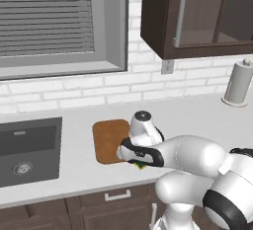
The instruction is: Pick up the sponge from the counter and clean the cutting board by briefly scrubbing or pressing down on the cutting board. Once finished, release the sponge.
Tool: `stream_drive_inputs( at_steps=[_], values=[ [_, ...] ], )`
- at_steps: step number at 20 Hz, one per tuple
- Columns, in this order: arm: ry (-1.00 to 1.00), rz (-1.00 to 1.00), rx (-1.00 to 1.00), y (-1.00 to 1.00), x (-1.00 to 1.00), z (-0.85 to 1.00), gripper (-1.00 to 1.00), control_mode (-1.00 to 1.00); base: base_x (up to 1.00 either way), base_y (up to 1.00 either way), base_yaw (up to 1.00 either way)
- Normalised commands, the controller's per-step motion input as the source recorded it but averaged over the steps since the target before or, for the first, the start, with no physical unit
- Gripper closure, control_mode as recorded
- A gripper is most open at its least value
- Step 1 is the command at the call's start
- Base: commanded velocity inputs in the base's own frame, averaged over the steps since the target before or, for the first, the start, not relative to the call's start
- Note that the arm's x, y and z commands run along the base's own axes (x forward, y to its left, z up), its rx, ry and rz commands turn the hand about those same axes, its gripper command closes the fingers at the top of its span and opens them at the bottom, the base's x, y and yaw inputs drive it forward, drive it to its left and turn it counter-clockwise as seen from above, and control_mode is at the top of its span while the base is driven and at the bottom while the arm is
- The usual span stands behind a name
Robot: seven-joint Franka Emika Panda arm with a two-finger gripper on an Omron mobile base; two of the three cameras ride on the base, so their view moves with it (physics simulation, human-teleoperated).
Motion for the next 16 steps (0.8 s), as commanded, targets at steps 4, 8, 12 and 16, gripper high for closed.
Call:
stream_drive_inputs(
  at_steps=[4, 8, 12, 16],
  values=[
    [-0.02, 0.0, 0.0, 0.19, 0.34, 0.21, 1.0, -1.0, 0.0, 0.0, 0.0],
    [-0.04, 0.0, 0.0, 0.13, 0.34, 0.21, 1.0, -1.0, 0.0, 0.0, 0.0],
    [-0.07, 0.0, 0.0, 0.09, 0.15, 0.03, 1.0, -1.0, 0.0, 0.0, 0.0],
    [-0.17, 0.0, 0.0, 0.0, -0.02, 0.0, 1.0, -1.0, 0.0, 0.0, 0.0]
  ],
)
